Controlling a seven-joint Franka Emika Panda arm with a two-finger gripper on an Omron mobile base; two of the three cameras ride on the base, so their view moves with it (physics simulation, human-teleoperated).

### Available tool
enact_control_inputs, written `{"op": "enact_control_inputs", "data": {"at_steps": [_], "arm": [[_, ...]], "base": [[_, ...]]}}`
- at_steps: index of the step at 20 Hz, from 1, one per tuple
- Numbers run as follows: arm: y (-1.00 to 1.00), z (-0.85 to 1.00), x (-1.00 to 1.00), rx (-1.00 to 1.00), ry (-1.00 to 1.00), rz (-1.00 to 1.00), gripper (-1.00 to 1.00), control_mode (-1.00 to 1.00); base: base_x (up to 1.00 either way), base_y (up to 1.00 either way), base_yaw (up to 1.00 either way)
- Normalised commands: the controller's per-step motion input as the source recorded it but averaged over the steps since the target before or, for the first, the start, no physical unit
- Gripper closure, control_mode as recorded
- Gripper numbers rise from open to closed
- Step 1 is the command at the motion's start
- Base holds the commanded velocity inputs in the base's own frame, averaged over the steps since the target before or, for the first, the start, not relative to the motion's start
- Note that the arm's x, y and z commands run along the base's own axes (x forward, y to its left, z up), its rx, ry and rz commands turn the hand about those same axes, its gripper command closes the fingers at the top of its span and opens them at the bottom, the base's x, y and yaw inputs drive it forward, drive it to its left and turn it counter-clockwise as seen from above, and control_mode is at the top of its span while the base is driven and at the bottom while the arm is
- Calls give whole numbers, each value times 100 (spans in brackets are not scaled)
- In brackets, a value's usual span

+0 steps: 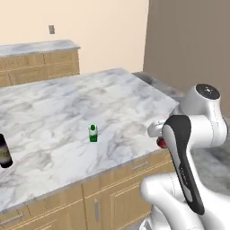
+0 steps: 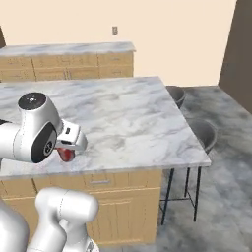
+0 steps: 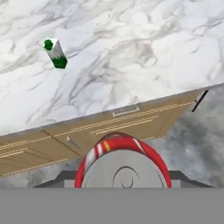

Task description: Move the drinks to the dining counter.

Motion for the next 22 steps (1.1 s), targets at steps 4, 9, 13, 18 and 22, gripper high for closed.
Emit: {"op": "enact_control_inputs", "data": {"at_steps": [4,9,13,18,22], "arm": [[0,0,0,0,0,0,100,100],[0,0,0,0,0,0,100,100],[0,0,0,0,0,0,100,100],[0,0,0,0,0,0,100,100],[13,0,40,0,13,0,100,-100]], "base": [[100,-41,68],[80,-44,7],[0,-2,-5],[0,0,0],[0,0,0]]}}
